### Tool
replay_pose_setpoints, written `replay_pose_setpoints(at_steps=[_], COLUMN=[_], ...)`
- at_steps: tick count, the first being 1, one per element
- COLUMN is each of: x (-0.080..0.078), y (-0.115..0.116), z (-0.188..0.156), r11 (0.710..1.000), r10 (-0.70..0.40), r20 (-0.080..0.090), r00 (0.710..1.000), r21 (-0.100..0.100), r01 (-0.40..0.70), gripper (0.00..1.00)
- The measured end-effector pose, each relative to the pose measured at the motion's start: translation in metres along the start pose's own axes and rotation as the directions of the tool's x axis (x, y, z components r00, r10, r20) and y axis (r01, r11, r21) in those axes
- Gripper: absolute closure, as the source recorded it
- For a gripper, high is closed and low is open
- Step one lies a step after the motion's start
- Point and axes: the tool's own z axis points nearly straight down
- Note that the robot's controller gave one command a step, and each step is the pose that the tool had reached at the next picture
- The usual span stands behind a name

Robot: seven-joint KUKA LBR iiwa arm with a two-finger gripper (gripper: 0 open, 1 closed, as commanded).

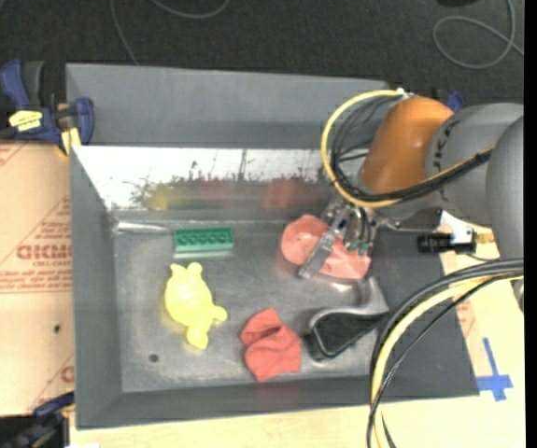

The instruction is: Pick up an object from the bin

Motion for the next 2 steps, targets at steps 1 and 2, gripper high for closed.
replay_pose_setpoints(at_steps=[1, 2], x=[0.000, -0.009], y=[0.000, 0.010], z=[0.000, -0.125], r11=[1.000, 1.000], r10=[0.000, -0.004], r20=[0.000, -0.003], r00=[1.000, 1.000], r21=[0.000, 0.002], r01=[0.000, 0.004], gripper=[1.00, 1.00])
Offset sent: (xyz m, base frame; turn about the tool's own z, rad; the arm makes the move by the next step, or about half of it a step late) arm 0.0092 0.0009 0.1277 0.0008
